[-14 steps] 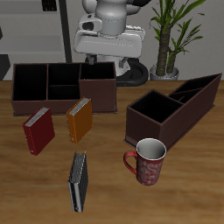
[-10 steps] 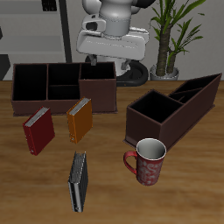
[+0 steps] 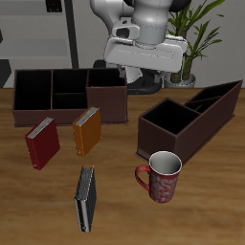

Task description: Place the red mug into the left desk caddy's right compartment

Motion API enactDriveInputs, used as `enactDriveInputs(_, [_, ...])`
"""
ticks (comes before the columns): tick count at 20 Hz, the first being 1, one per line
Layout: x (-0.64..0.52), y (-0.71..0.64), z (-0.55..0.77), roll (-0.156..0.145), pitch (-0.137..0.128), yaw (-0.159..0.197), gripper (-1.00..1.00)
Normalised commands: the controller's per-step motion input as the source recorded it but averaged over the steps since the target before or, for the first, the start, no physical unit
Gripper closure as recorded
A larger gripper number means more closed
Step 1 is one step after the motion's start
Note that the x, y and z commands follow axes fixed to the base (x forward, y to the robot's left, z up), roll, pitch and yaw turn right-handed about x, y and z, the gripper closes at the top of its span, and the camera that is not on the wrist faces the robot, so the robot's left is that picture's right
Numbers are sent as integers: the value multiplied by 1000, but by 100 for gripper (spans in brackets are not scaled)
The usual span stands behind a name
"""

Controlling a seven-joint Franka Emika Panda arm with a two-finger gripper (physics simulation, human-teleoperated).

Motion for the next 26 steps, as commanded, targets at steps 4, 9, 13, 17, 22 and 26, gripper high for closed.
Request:
enactDriveInputs(4, [391,468,47,10,-12,20,-100])
enactDriveInputs(9, [391,454,-69,7,-22,61,-100])
enactDriveInputs(13, [261,261,-110,14,-38,52,-100])
enactDriveInputs(17, [347,283,-237,40,-7,65,-100])
enactDriveInputs(22, [366,23,-374,4,50,0,-100])
enactDriveInputs(26, [301,-96,-421,-12,16,-13,-100])
